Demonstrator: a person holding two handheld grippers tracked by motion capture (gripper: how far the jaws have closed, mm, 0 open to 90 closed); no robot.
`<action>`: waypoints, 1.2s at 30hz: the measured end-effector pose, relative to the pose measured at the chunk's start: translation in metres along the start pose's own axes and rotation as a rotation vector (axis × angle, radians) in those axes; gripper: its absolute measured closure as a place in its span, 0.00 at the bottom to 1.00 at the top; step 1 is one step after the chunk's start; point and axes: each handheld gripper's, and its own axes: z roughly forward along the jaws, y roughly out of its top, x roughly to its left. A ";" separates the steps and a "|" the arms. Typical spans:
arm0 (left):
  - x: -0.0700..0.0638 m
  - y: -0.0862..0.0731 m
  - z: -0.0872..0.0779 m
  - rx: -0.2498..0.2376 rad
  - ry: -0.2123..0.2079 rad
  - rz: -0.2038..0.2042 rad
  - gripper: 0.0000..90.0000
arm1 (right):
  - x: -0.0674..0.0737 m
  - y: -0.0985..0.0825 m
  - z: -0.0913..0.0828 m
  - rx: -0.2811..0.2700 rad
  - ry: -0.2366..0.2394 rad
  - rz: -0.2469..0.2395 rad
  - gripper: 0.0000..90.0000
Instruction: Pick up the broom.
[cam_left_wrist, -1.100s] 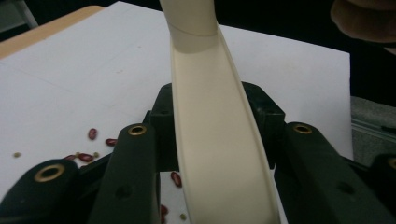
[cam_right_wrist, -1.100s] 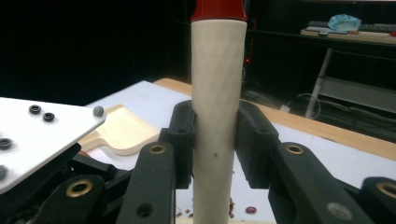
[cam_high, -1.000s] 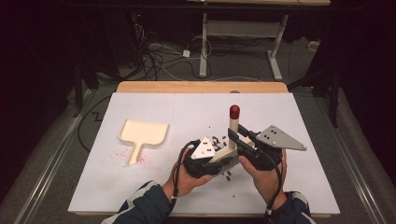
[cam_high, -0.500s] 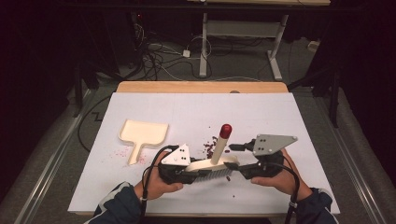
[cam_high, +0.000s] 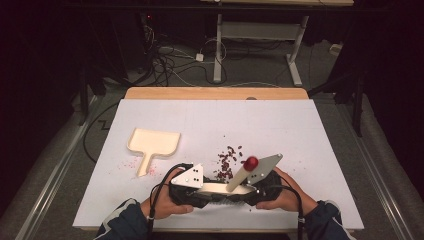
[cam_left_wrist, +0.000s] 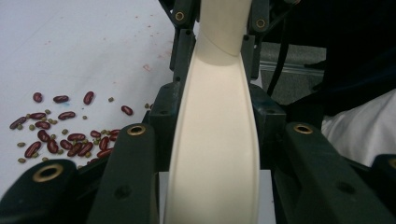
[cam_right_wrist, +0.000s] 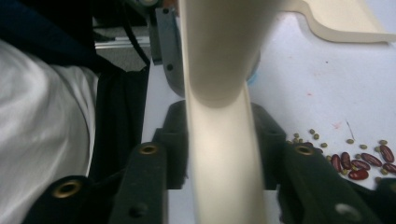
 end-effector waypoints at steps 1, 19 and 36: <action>0.000 0.000 0.000 -0.002 0.018 0.000 0.60 | 0.000 0.001 0.000 0.002 -0.011 -0.009 0.75; 0.003 -0.040 -0.053 -0.002 0.501 -0.057 0.20 | -0.015 -0.004 -0.037 -0.074 -0.248 0.128 0.75; -0.009 -0.110 -0.098 0.095 0.665 -0.212 0.20 | -0.040 -0.022 -0.067 -0.048 -0.532 0.229 0.75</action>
